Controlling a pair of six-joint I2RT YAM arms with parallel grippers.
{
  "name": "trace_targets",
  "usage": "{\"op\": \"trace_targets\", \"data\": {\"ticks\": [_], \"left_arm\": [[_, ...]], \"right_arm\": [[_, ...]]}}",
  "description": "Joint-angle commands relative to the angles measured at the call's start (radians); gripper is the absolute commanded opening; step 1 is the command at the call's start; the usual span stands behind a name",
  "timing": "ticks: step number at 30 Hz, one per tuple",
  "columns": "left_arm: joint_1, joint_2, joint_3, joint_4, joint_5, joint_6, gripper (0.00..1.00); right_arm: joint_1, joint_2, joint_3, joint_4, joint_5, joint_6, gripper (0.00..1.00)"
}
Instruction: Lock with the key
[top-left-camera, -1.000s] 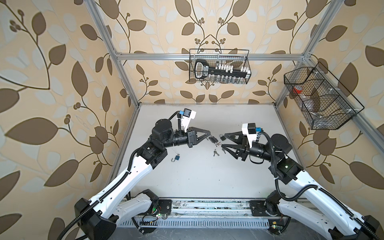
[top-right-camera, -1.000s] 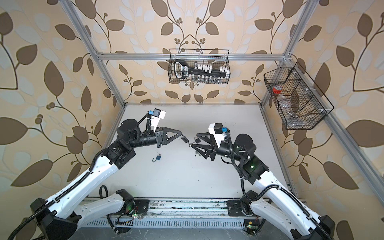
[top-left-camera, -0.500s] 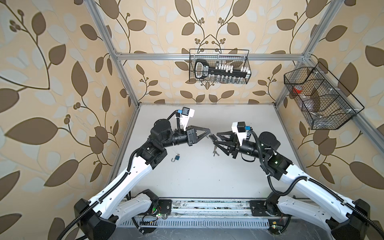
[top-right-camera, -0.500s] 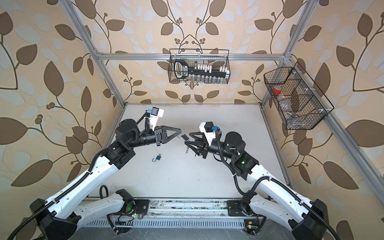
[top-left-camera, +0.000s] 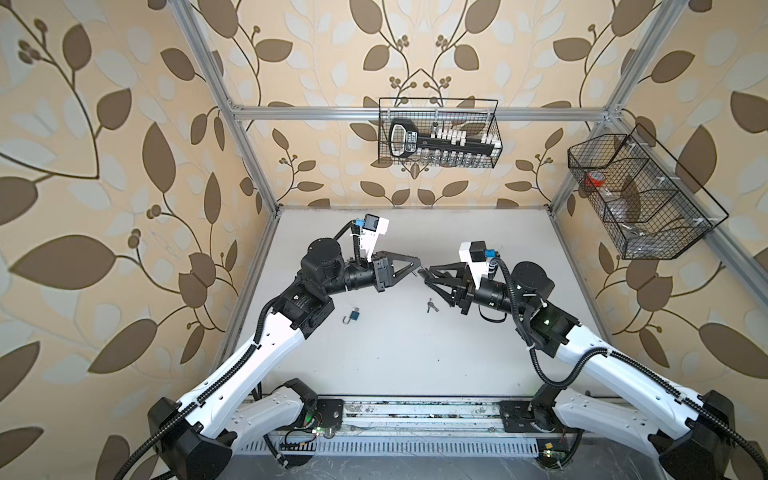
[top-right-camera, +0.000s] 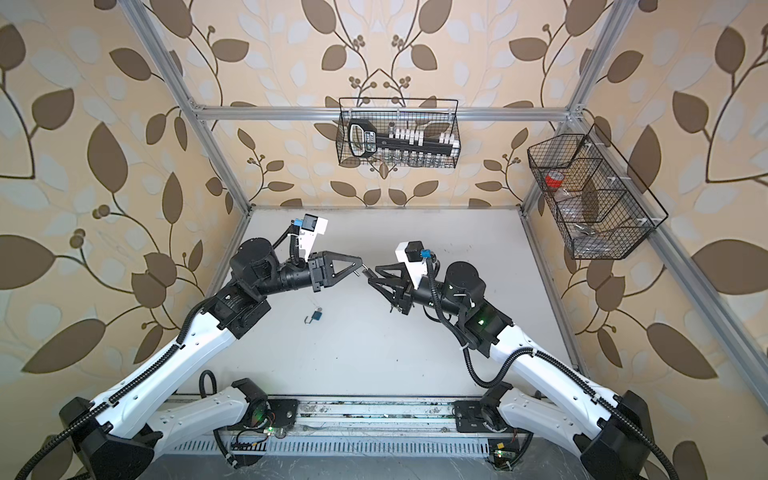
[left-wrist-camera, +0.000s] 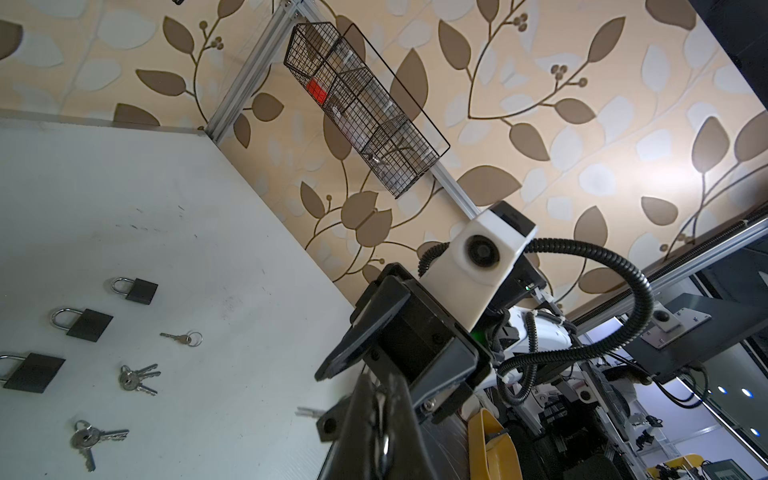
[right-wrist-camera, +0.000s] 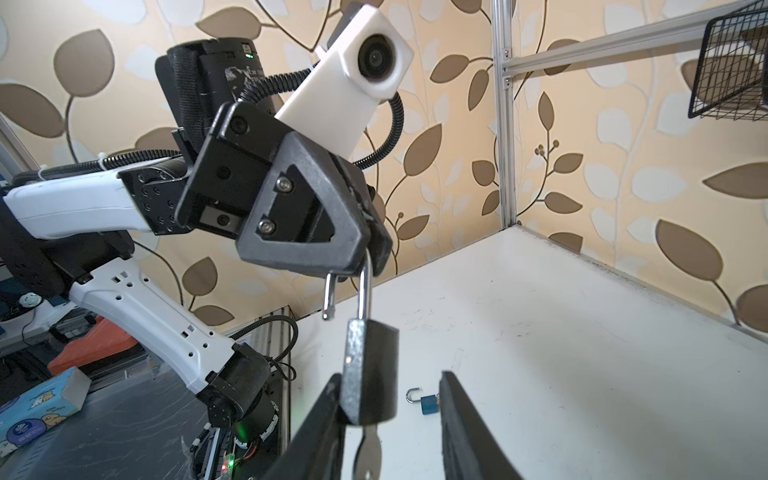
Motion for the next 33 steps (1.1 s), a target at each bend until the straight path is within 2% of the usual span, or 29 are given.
{"op": "trace_targets", "data": {"ticks": [1, 12, 20, 24, 33], "left_arm": [[-0.003, -0.029, 0.008, 0.091, 0.007, -0.013, 0.00], [-0.003, -0.030, 0.005, 0.094, 0.009, -0.019, 0.00], [-0.002, -0.038, 0.023, 0.050, -0.023, 0.011, 0.00], [-0.003, -0.042, 0.051, 0.008, -0.026, 0.048, 0.00], [-0.003, -0.045, 0.107, -0.060, -0.014, 0.115, 0.00]], "right_arm": [[0.005, 0.008, 0.039, 0.030, -0.013, 0.007, 0.37], [0.005, 0.027, 0.052, 0.032, -0.022, 0.017, 0.29], [0.006, 0.004, 0.018, 0.070, 0.016, 0.087, 0.12], [-0.003, 0.019, 0.039, 0.073, -0.071, 0.146, 0.00], [-0.069, 0.064, 0.095, 0.167, -0.359, 0.370, 0.00]]}}
